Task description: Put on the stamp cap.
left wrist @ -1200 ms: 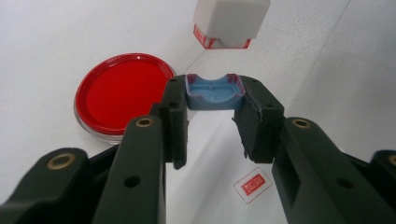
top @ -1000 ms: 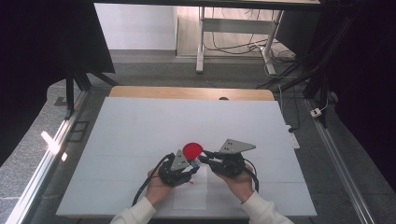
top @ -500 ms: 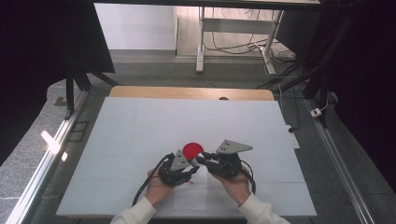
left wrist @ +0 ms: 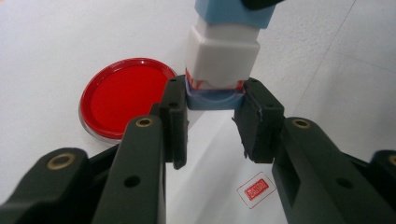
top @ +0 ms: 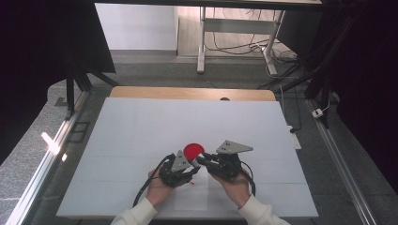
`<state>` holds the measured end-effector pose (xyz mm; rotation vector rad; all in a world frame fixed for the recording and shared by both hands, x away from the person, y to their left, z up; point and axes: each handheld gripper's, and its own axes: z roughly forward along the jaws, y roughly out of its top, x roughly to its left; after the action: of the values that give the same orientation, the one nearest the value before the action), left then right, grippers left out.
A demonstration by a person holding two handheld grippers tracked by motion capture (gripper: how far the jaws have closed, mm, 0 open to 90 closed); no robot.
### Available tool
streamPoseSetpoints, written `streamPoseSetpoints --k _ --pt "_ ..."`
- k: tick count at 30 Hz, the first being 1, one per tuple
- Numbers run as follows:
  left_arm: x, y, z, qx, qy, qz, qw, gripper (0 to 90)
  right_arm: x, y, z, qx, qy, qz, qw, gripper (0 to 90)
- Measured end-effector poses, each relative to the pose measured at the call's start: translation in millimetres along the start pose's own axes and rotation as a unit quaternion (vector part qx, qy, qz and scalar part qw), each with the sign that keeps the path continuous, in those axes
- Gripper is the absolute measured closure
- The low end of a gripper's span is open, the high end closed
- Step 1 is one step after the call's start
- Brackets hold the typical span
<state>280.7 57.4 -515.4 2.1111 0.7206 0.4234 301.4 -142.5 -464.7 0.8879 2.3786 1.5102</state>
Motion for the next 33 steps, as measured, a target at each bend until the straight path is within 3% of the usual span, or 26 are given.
streamPoseSetpoints --k 16,33 --pt "-3.1 0.2 -0.2 -0.004 0.017 0.012 0.9998 64.7 3.7 -0.4 1.0 0.0 -0.016 0.028 0.9995 76.0" --pt "-6.0 -0.2 0.5 -0.002 0.031 0.019 0.9993 64.8 7.1 -0.5 3.2 0.007 -0.03 0.037 0.9988 76.0"
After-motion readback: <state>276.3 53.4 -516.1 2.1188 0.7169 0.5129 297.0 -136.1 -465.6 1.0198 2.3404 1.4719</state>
